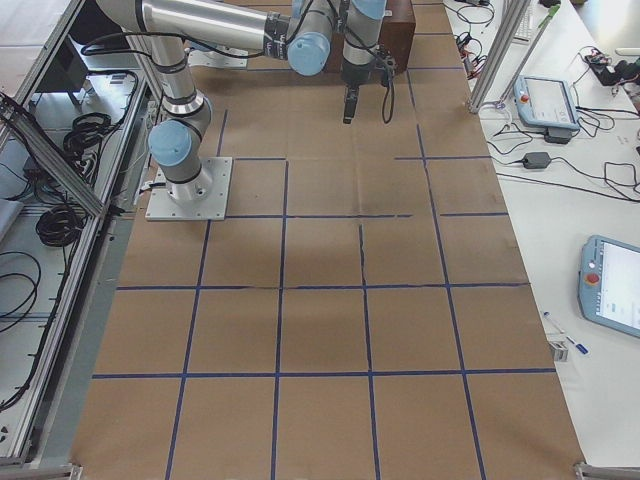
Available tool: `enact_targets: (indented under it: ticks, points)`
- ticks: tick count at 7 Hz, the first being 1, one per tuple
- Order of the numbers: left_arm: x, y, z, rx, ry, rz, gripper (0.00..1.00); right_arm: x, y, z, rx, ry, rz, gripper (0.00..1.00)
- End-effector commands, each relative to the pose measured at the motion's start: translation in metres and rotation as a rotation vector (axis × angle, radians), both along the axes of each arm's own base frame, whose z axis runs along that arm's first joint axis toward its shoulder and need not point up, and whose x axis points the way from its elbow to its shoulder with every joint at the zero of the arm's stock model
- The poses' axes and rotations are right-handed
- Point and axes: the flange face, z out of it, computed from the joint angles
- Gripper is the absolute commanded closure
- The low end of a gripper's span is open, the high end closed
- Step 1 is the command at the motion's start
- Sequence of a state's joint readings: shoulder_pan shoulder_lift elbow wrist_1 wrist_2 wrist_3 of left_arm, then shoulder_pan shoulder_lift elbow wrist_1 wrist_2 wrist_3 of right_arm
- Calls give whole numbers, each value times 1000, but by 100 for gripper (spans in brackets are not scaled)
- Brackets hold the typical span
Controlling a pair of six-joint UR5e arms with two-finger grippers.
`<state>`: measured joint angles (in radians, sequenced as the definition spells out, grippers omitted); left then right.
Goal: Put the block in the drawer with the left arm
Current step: 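Move the left gripper from above the wooden box toward its drawer handle side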
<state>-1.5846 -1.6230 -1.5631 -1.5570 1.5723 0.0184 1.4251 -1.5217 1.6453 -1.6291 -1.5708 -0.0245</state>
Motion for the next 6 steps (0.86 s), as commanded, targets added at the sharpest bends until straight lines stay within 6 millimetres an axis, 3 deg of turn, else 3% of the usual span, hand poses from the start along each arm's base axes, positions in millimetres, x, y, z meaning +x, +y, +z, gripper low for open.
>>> enact_targets:
  ticks: [1, 6]
  points:
    - [0, 0, 0, 0, 0, 0, 1, 0, 0, 0, 1, 0, 0, 0]
    - [11, -7, 4, -8, 3, 8, 1, 0, 0, 0, 1, 0, 0, 0]
